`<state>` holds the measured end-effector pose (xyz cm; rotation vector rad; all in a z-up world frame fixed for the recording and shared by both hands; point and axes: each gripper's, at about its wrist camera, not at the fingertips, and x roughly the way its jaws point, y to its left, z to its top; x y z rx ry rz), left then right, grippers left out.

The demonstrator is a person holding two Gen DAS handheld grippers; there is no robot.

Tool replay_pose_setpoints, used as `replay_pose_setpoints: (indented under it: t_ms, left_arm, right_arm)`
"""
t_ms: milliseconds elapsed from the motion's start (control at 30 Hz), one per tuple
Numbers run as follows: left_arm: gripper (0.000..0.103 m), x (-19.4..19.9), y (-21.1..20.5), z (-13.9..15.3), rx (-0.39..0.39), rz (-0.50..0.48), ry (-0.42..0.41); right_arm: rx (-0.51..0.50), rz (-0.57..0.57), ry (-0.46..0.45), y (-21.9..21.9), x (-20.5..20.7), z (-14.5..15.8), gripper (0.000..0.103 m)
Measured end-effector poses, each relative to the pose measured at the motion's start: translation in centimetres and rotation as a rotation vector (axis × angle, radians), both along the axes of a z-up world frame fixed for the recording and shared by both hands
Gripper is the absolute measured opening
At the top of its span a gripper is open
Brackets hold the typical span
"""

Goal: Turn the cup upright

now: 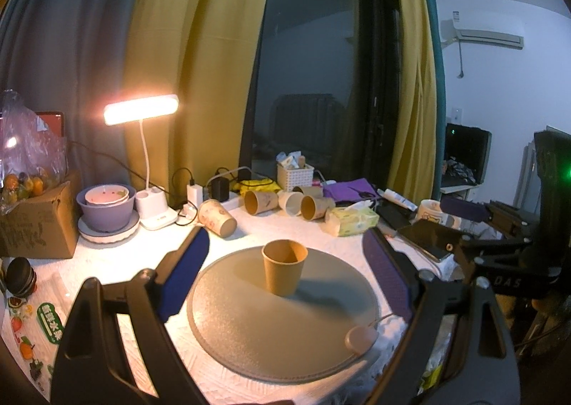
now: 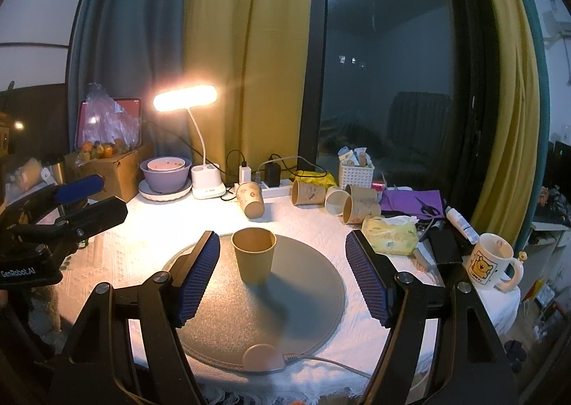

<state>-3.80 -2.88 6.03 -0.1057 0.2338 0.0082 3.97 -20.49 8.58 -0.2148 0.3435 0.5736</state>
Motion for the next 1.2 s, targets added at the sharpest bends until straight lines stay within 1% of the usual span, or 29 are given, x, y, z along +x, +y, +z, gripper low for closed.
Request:
replay_pose_setpoints:
  t_ms: [1200]
  left_arm:
    - [0.089, 0.03, 0.15, -0.09, -0.002, 0.000, 0.003]
  right_arm:
    - [-0.004, -0.004, 0.008, 0.12, -0.08, -0.51, 0.076]
